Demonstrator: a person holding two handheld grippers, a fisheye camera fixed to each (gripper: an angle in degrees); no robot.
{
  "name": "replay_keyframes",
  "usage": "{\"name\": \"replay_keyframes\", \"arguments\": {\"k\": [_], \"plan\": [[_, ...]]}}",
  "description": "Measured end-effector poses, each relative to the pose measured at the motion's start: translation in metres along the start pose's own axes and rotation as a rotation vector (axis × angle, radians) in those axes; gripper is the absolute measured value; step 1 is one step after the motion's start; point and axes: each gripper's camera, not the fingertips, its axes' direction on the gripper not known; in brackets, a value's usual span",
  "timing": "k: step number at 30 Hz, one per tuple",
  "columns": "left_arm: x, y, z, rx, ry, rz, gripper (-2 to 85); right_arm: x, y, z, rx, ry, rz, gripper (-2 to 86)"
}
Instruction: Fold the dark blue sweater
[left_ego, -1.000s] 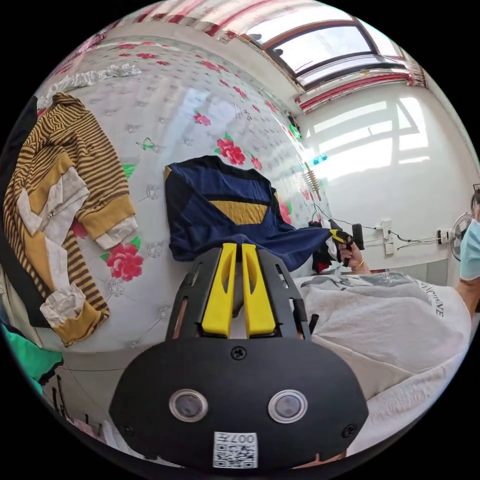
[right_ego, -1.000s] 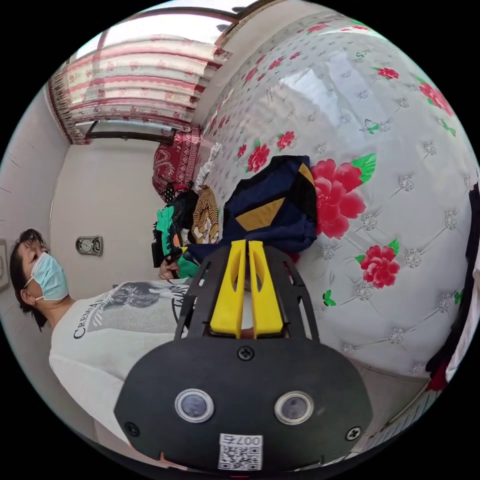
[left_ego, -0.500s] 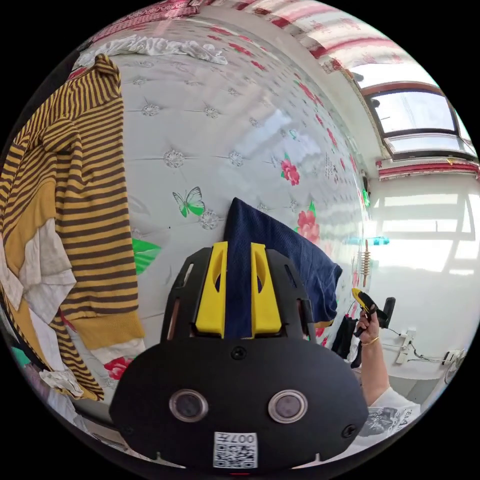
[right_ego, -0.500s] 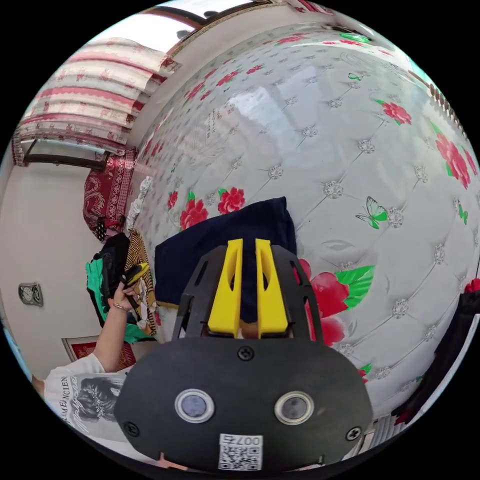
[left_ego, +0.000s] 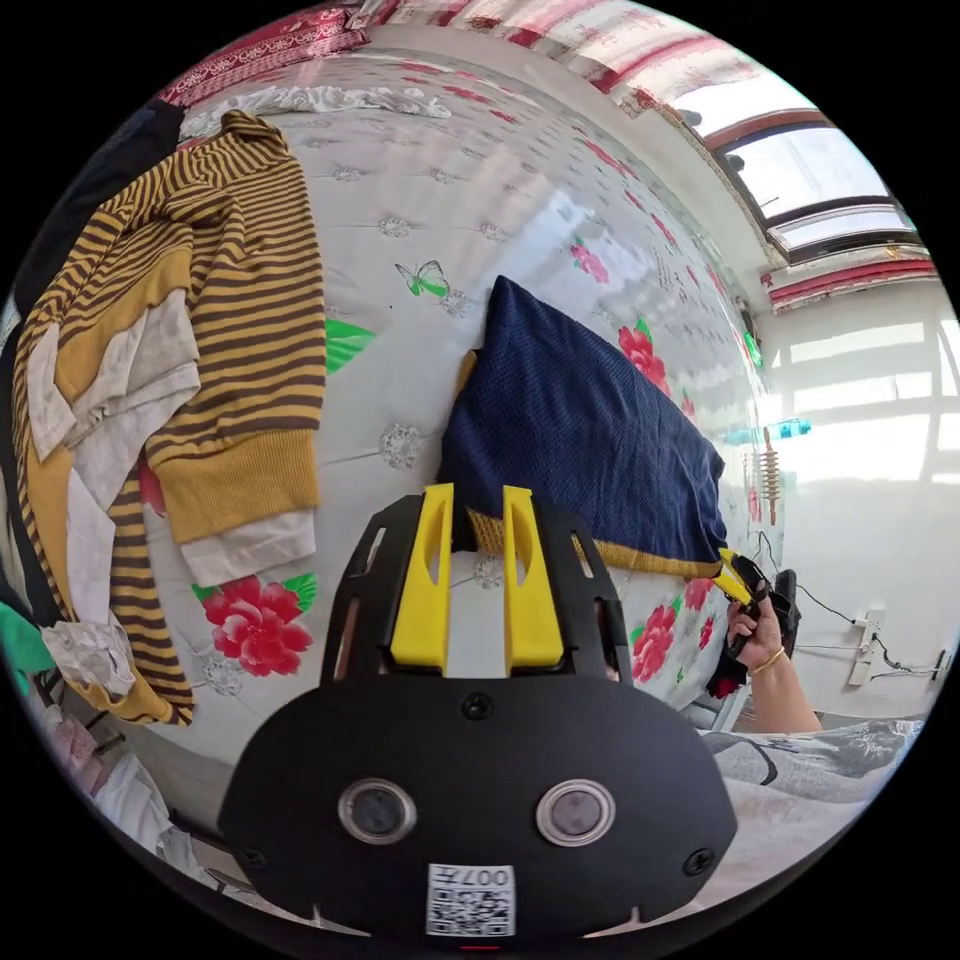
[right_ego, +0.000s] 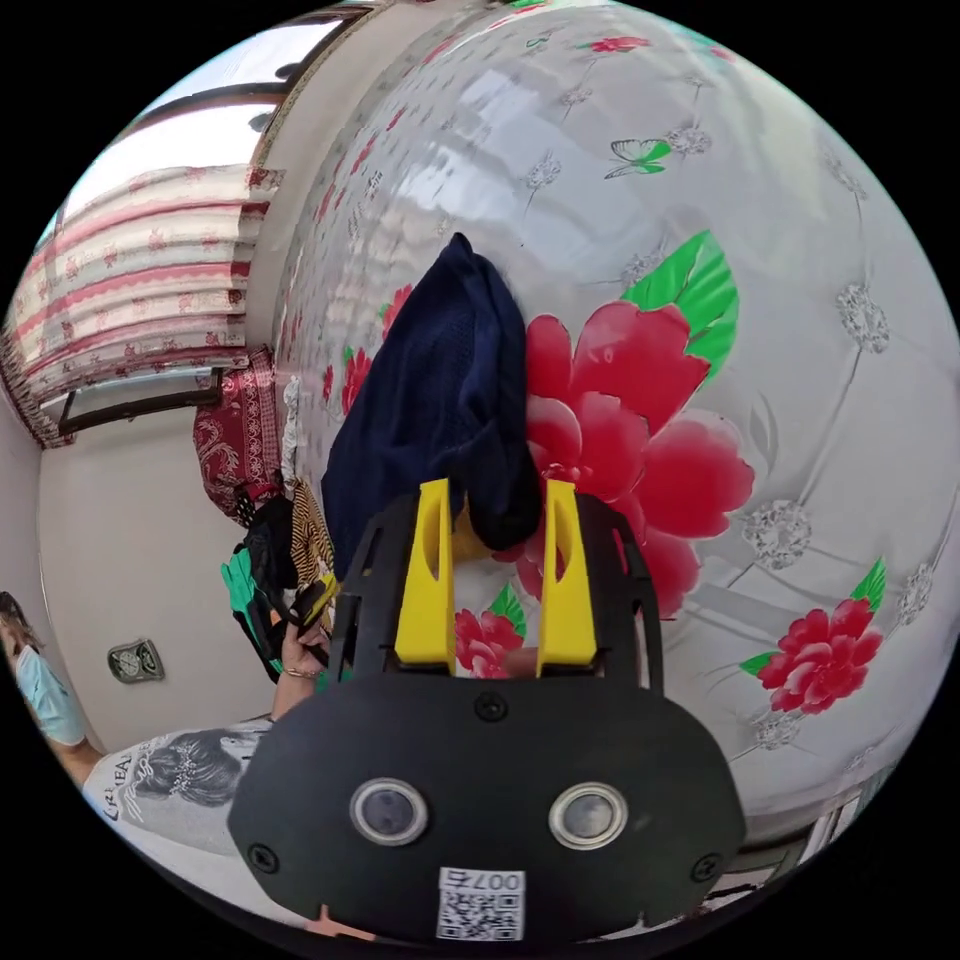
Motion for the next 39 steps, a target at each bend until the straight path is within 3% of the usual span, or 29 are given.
{"name": "replay_keyframes", "arguments": {"k": [3, 5, 11, 15, 18, 22, 26, 29, 33, 39], "plan": [[0.012, 0.002, 0.027, -0.051, -0.108, 0.111, 7.0, -0.003, -0.002, 0.003, -0.022, 0.039, -0.031, 4.9], [0.014, 0.010, 0.028, 0.041, -0.126, 0.171, 6.0, 0.001, 0.004, -0.002, 0.024, 0.011, -0.003, 4.0], [-0.003, 0.010, 0.021, 0.031, -0.025, 0.073, 6.3, 0.012, 0.005, 0.012, 0.006, -0.124, 0.094, 3.5], [-0.029, 0.019, 0.014, 0.043, 0.068, -0.044, 6.4, -0.021, -0.011, 0.004, 0.017, -0.046, 0.037, 2.8], [-0.047, 0.027, 0.008, 0.044, 0.073, -0.074, 6.7, -0.095, -0.028, -0.003, 0.024, 0.037, -0.180, 2.3], [-0.077, 0.037, 0.005, 0.054, 0.125, -0.138, 6.9, -0.265, -0.025, 0.039, -0.112, 0.369, -0.758, 1.8], [-0.099, 0.042, 0.006, 0.074, 0.176, -0.190, 7.3, -0.381, 0.017, 0.126, -0.328, 0.386, -1.153, 1.7], [-0.111, 0.046, 0.005, 0.095, 0.210, -0.205, 7.3, -0.411, 0.057, 0.209, -0.505, 0.358, -1.279, 2.0], [-0.129, 0.044, 0.007, 0.089, 0.248, -0.219, 7.2, -0.394, 0.093, 0.294, -0.741, 0.274, -1.239, 3.0], [-0.150, 0.029, 0.008, 0.081, 0.304, -0.180, 8.3, -0.355, 0.079, 0.266, -0.604, 0.134, -1.114, 5.5]]}}
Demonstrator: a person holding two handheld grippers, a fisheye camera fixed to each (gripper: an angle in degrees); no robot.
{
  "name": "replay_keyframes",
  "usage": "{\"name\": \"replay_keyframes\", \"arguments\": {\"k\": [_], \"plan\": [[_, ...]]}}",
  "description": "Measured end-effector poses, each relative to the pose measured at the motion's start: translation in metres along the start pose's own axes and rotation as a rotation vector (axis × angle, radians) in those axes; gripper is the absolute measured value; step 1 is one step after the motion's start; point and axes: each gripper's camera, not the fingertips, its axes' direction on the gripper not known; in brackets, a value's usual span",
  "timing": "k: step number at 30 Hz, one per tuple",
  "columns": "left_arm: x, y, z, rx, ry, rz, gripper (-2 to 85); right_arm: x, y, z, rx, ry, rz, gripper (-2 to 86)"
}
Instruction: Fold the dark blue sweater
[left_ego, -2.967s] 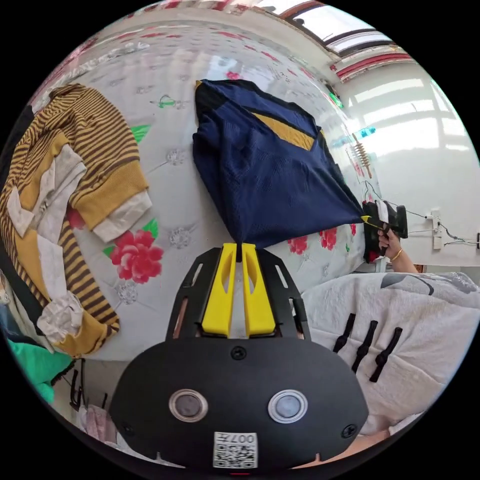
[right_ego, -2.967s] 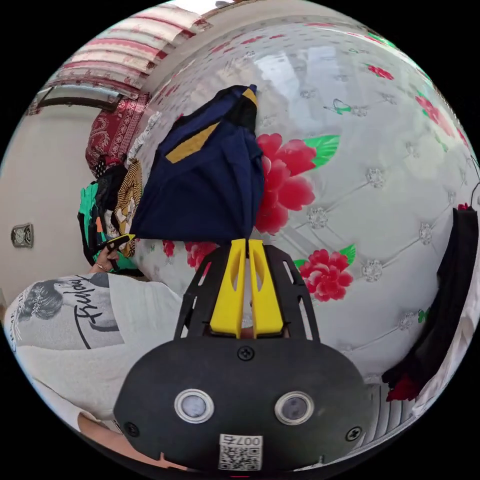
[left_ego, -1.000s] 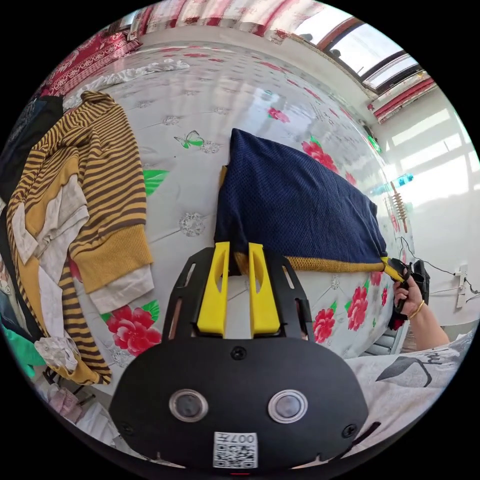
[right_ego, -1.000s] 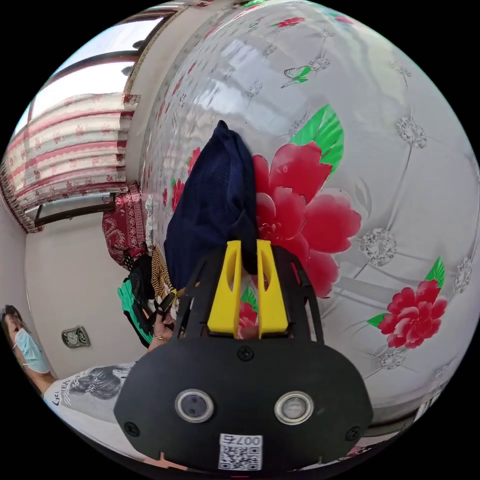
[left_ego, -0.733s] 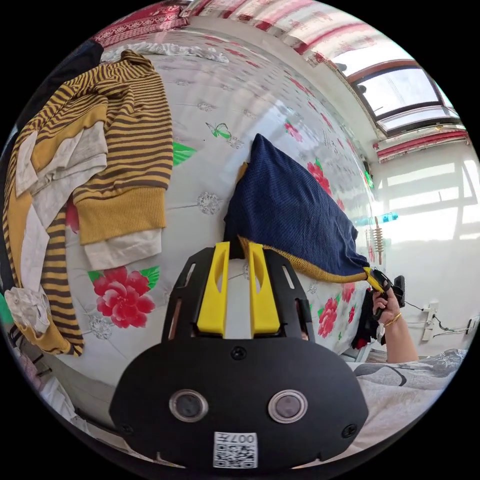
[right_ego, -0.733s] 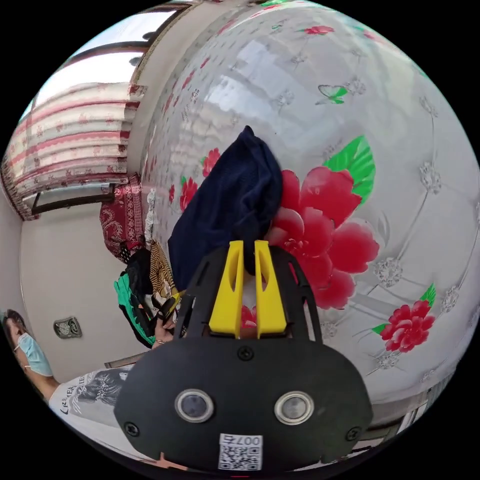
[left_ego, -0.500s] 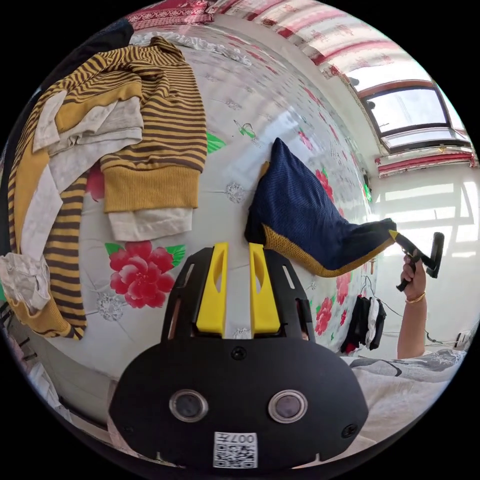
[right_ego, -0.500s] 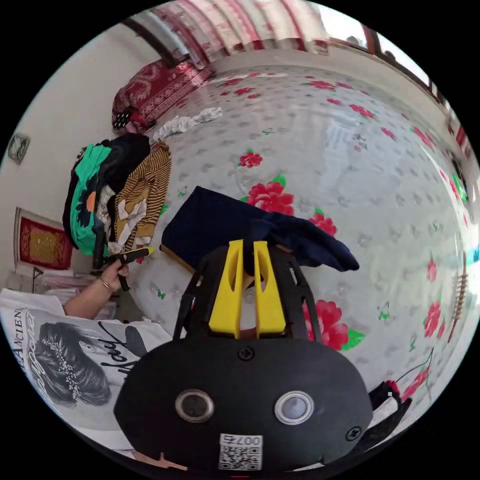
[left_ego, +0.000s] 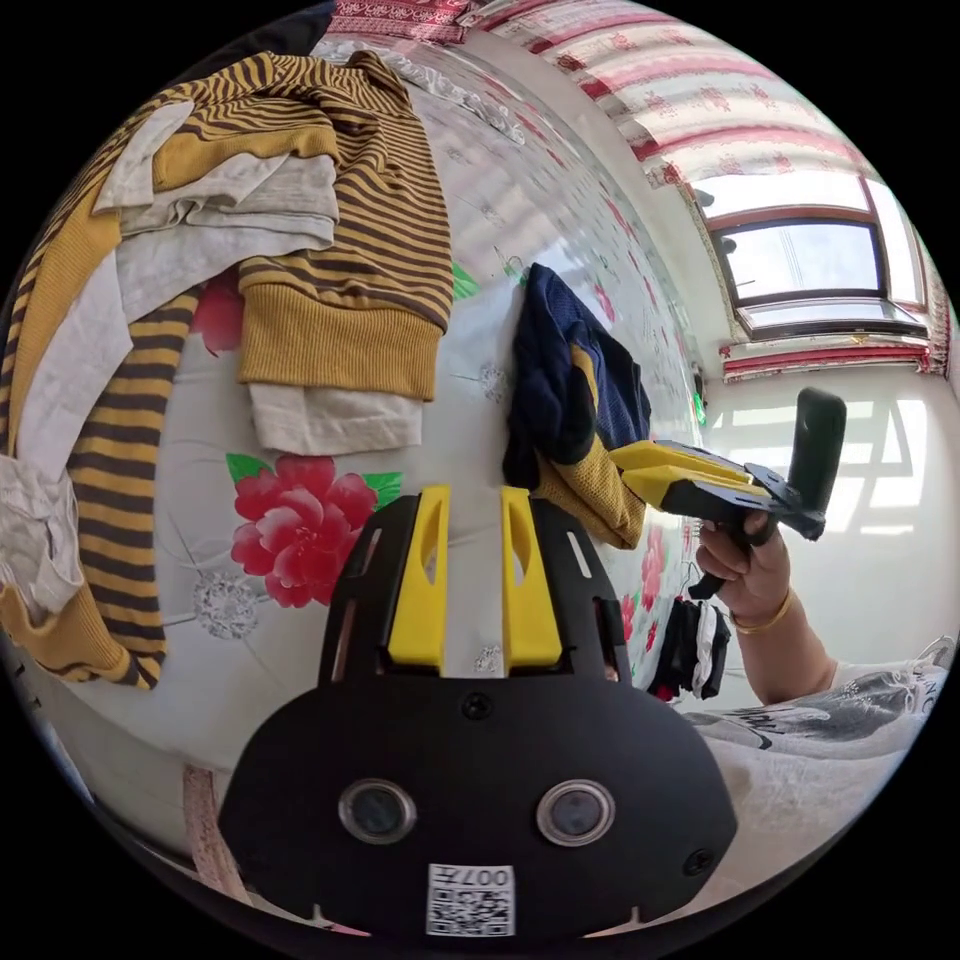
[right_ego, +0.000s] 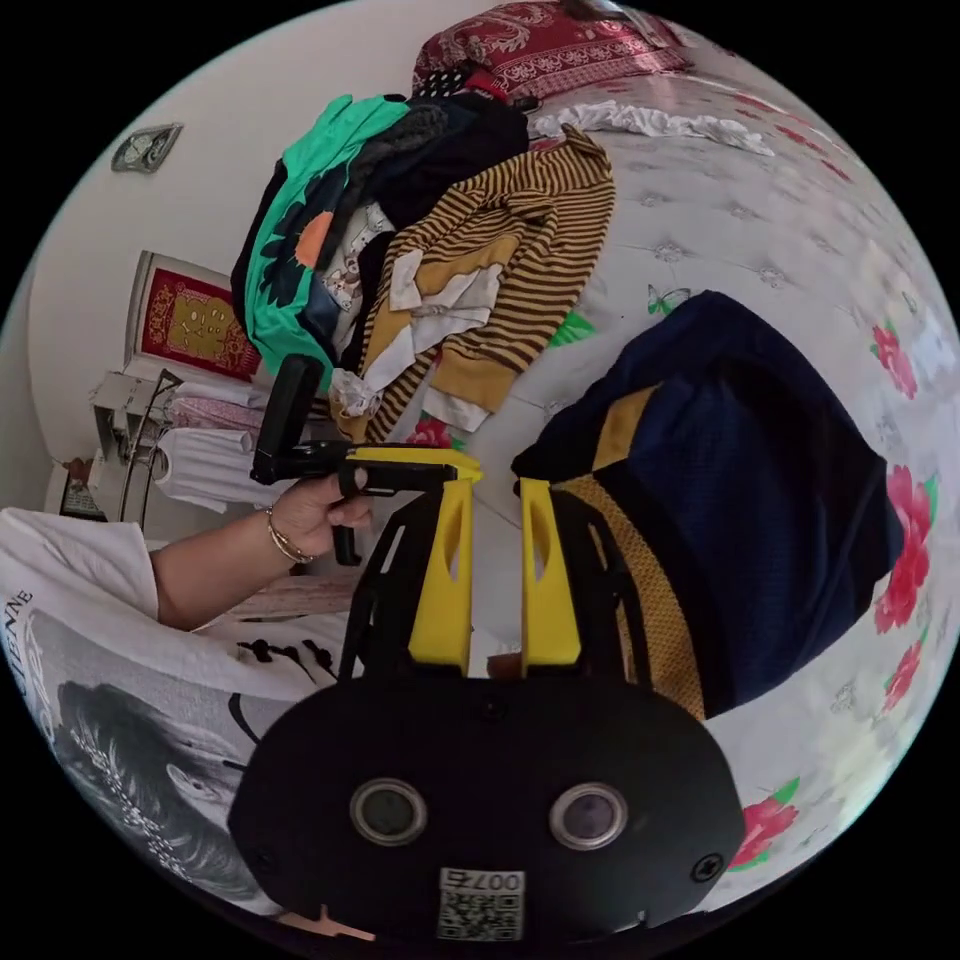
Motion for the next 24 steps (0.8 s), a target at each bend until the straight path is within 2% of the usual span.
{"name": "replay_keyframes", "arguments": {"k": [3, 5, 10, 14, 17, 19, 24], "plan": [[0.000, -0.016, 0.002, -0.018, 0.081, 0.049, 10.3, 0.046, 0.053, -0.040, 0.154, -0.008, 0.188, 6.7], [0.005, -0.027, 0.005, -0.037, 0.118, 0.100, 11.7, 0.093, 0.110, -0.061, 0.254, -0.083, 0.414, 8.0], [0.013, -0.054, 0.029, -0.149, 0.214, 0.182, 17.1, 0.147, 0.210, -0.057, 0.422, -0.291, 0.734, 10.1], [0.010, -0.076, 0.041, -0.165, 0.227, 0.161, 15.6, 0.161, 0.229, -0.028, 0.447, -0.431, 0.796, 10.3], [-0.012, -0.091, 0.053, -0.192, 0.222, 0.009, 9.9, 0.162, 0.226, -0.011, 0.444, -0.534, 0.803, 9.4], [-0.026, -0.091, 0.049, -0.157, 0.311, -0.056, 7.1, 0.155, 0.227, -0.007, 0.416, -0.529, 0.822, 8.7], [-0.013, -0.067, 0.018, -0.131, 0.352, 0.052, 6.4, 0.119, 0.254, -0.039, 0.474, -0.486, 0.780, 6.8]]}}
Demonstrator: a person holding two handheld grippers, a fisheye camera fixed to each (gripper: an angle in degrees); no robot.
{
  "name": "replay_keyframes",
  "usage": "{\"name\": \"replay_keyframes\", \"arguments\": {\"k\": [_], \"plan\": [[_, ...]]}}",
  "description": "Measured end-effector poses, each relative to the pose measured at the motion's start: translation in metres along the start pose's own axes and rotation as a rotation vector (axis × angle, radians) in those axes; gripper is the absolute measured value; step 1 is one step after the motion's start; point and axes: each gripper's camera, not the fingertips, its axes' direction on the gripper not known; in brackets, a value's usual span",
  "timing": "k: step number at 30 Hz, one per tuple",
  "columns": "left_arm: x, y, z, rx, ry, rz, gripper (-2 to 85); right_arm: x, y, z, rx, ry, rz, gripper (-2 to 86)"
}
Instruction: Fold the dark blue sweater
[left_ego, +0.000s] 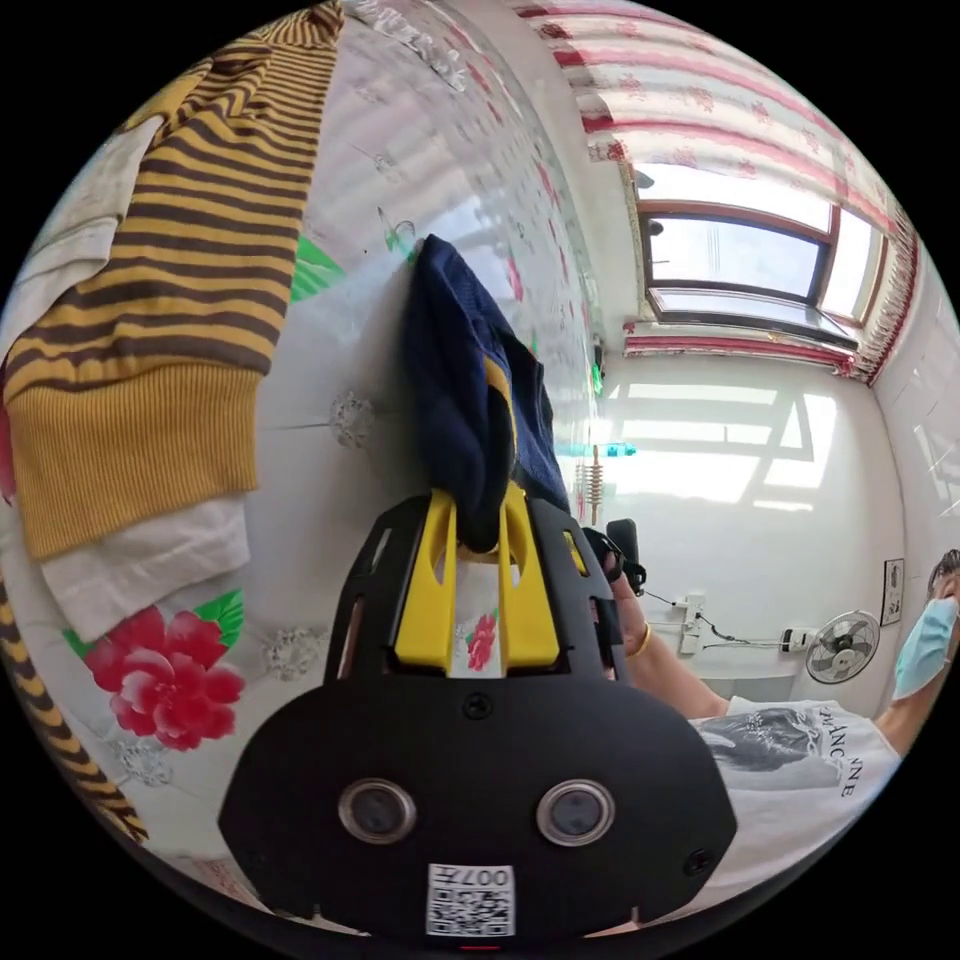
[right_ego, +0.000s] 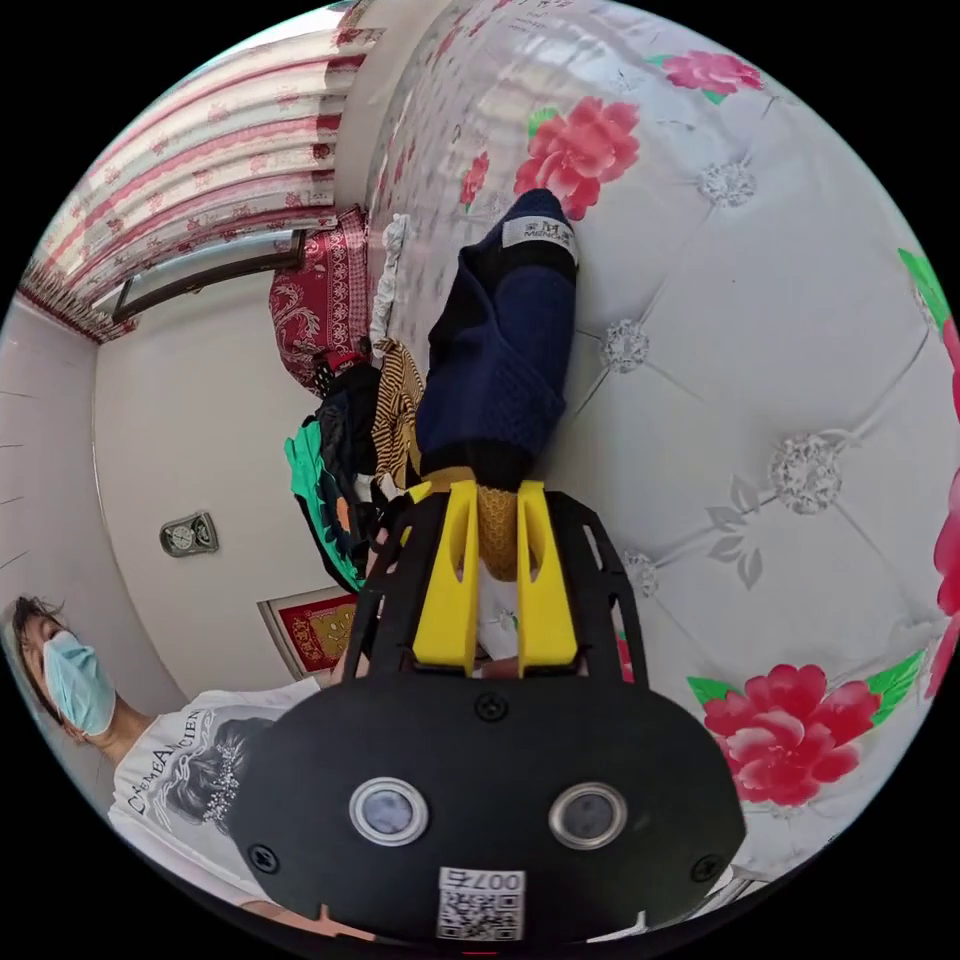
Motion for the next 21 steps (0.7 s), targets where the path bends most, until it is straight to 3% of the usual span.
{"name": "replay_keyframes", "arguments": {"k": [11, 15, 21], "plan": [[0.108, 0.072, 0.036, -0.035, 0.100, 0.093, 6.4, -0.014, 0.100, -0.141, 0.012, -0.100, -0.013, 4.2], [0.199, 0.080, 0.096, -0.079, 0.130, 0.227, 6.2, -0.038, 0.123, -0.232, 0.076, -0.067, -0.121, 3.8], [0.384, 0.142, 0.201, -0.124, 0.251, 0.566, 6.2, -0.092, 0.219, -0.425, 0.326, 0.008, -0.381, 3.6]]}}
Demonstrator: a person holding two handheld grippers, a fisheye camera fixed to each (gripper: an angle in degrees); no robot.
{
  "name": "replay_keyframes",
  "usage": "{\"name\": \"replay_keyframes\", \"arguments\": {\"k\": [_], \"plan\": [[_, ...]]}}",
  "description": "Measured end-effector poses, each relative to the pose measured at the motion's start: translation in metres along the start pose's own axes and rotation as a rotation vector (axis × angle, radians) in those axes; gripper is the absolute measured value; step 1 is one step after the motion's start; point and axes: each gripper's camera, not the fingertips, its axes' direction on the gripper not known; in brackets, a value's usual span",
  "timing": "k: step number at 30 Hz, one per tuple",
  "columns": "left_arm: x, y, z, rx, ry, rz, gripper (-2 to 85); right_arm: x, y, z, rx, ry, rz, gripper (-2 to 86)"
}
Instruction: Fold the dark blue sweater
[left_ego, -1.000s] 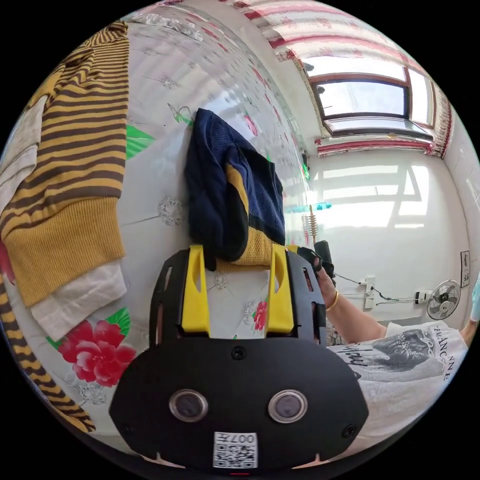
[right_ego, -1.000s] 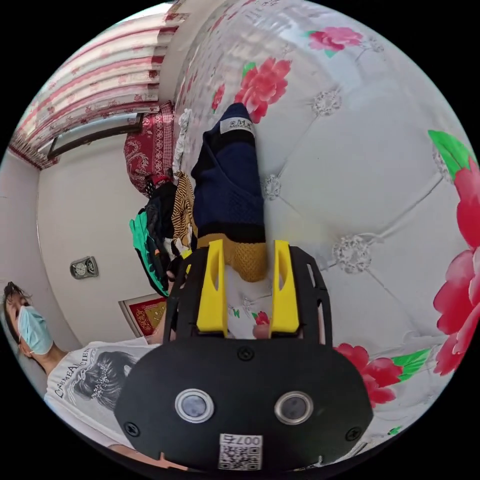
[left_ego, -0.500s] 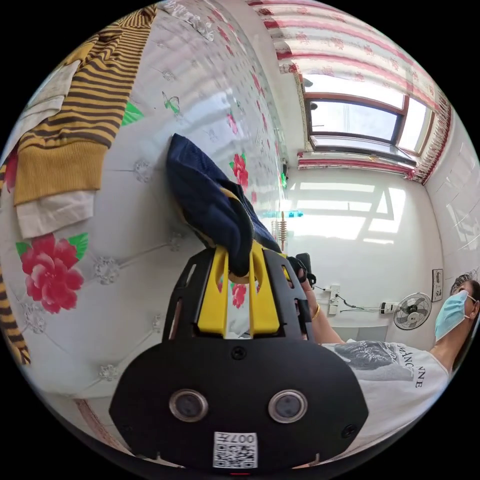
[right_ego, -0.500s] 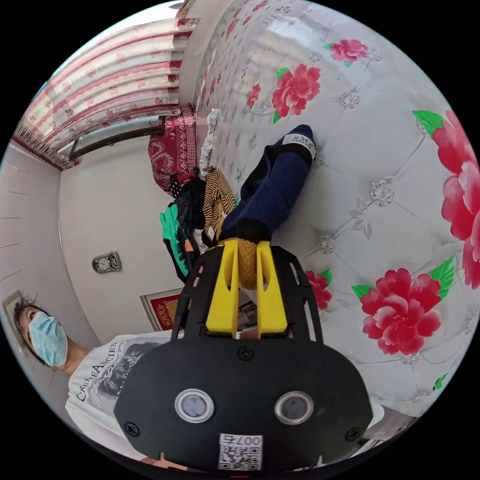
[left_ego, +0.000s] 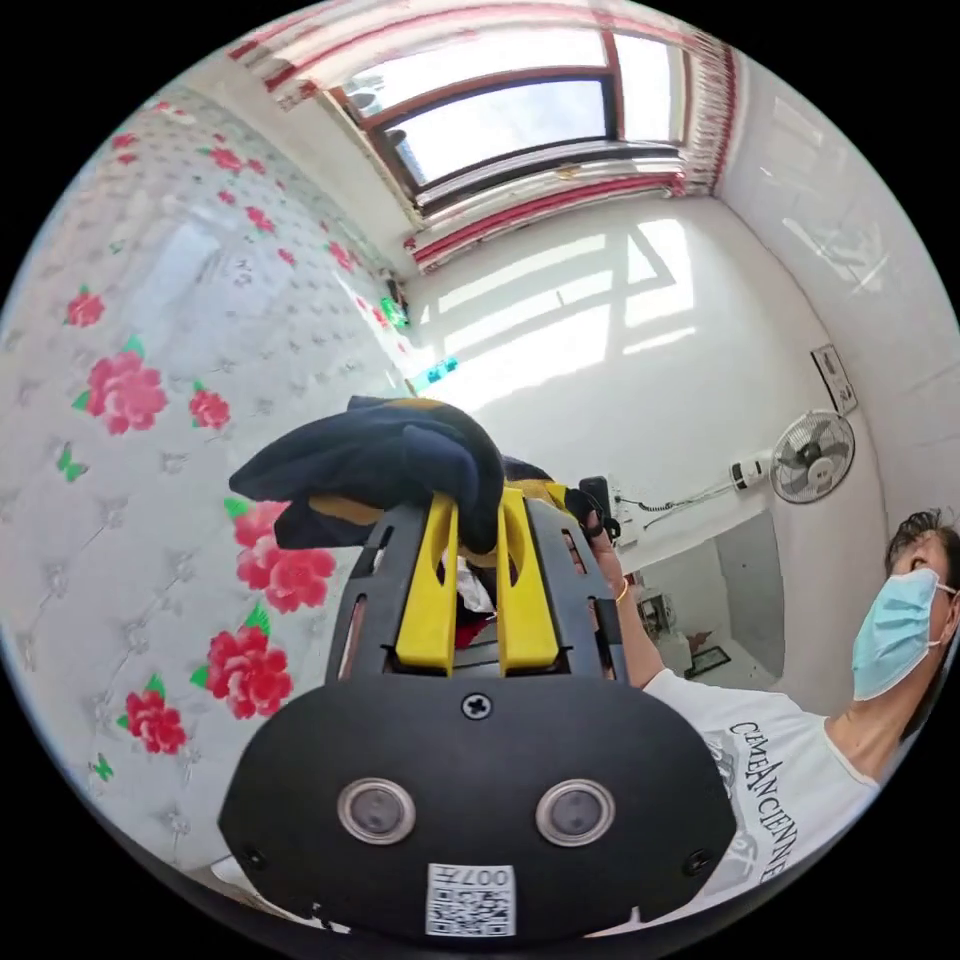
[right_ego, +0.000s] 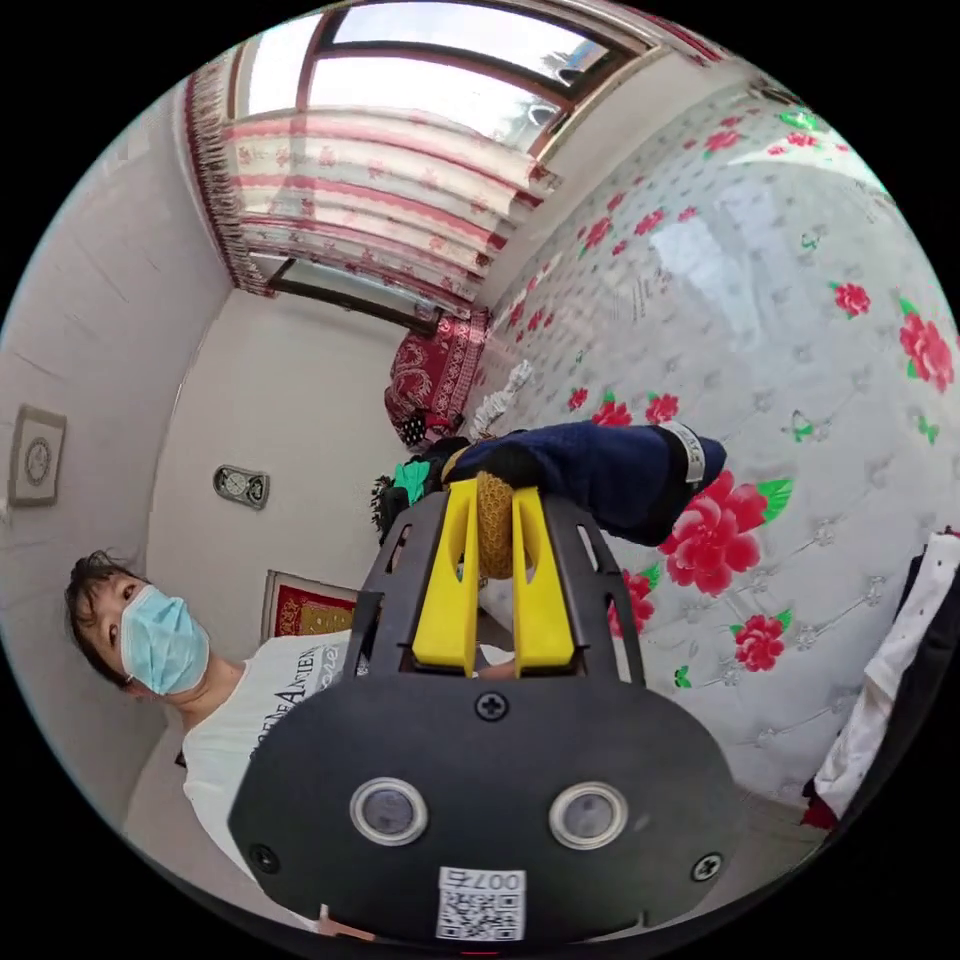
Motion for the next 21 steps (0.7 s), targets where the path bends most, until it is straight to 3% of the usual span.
{"name": "replay_keyframes", "arguments": {"k": [4, 8, 12, 15, 18, 21], "plan": [[0.104, 0.008, 0.126, -0.088, 0.034, 0.214, 6.3, -0.034, 0.046, -0.139, 0.148, 0.156, -0.099, 3.9], [0.145, 0.047, 0.248, -0.237, 0.026, 0.299, 6.8, -0.005, 0.108, -0.235, 0.238, 0.325, 0.020, 4.4], [0.126, 0.123, 0.374, -0.661, -0.078, 0.345, 5.6, 0.082, 0.160, -0.262, 0.219, 0.556, 0.318, 4.9], [0.100, 0.161, 0.380, -0.769, -0.094, 0.425, 4.1, 0.132, 0.207, -0.266, 0.293, 0.585, 0.476, 5.1], [0.064, 0.170, 0.349, -0.791, -0.290, 0.469, 4.5, 0.110, 0.228, -0.262, 0.465, 0.622, 0.369, 5.0], [0.012, 0.170, 0.291, -0.713, -0.522, 0.292, 4.6, 0.059, 0.215, -0.232, 0.474, 0.772, 0.183, 4.8]]}}
